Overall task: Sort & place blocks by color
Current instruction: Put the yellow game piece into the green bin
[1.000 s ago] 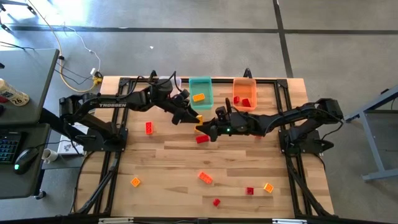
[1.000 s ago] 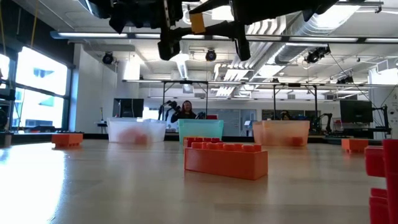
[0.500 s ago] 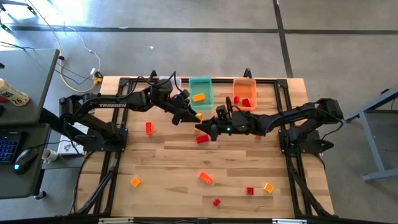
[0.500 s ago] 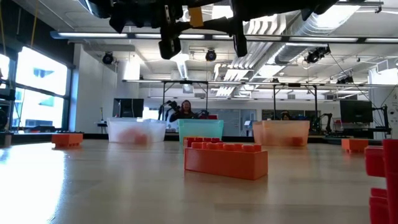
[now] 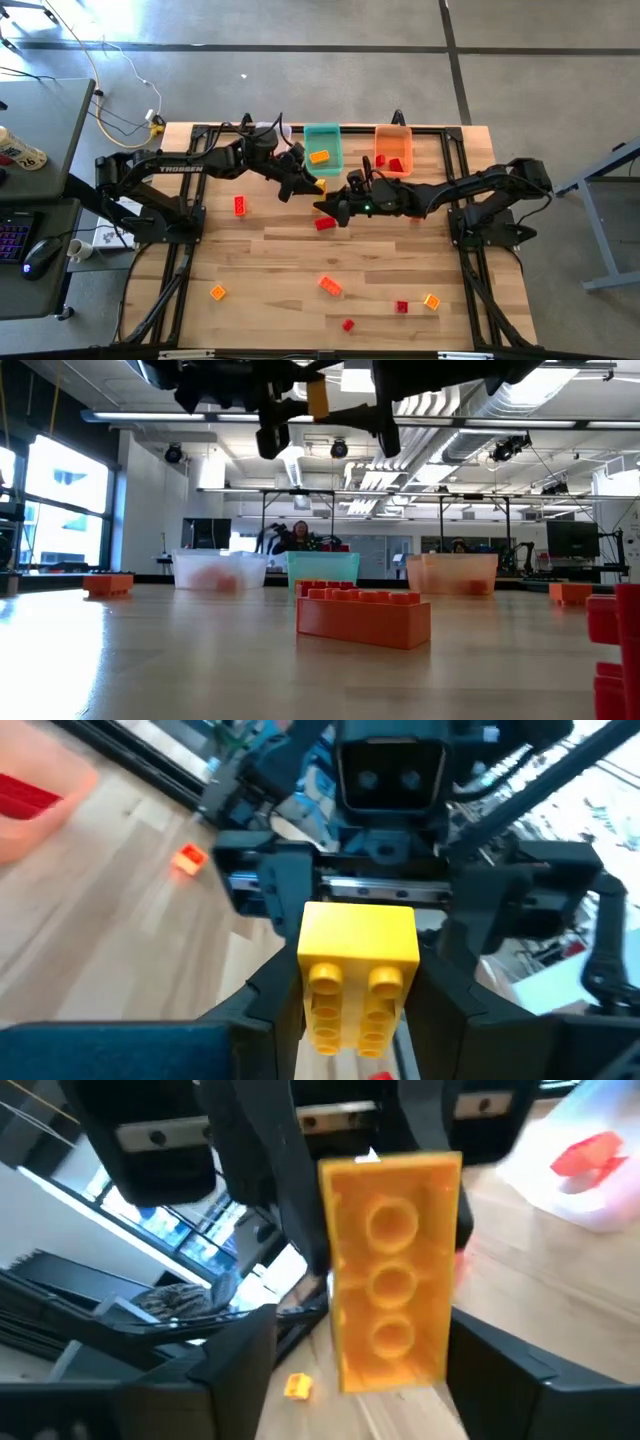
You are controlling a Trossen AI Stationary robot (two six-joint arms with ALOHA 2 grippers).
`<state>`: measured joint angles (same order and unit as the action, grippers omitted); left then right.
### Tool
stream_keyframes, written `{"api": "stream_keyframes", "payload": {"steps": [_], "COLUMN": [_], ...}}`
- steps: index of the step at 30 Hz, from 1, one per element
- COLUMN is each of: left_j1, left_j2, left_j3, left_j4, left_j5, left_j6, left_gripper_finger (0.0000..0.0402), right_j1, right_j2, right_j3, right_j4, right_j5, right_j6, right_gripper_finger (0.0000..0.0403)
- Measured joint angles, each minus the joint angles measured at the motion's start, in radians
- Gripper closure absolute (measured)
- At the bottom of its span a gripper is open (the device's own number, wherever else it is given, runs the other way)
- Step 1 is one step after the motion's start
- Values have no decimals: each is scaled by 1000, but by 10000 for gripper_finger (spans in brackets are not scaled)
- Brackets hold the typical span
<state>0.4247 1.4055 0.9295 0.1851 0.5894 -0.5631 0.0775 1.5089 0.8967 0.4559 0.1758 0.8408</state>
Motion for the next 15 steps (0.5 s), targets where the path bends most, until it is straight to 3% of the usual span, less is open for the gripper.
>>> {"api": "stream_keyframes", "payload": {"steps": [6,15], "left_j1": [36,84], "left_j2": [0,0], "left_j3": [0,0], "left_j4": [-76,-157], "left_j5": [-34,-262], "left_j6": [48,186], "left_gripper_finger": [291,291], "right_j1": [-17,-73], "right_j2": [0,0], "right_j3": [0,0], "right_j4": [-77,-192], "right_j5": [35,4], "right_j6": [18,42], "right_gripper_finger": [138,136]}}
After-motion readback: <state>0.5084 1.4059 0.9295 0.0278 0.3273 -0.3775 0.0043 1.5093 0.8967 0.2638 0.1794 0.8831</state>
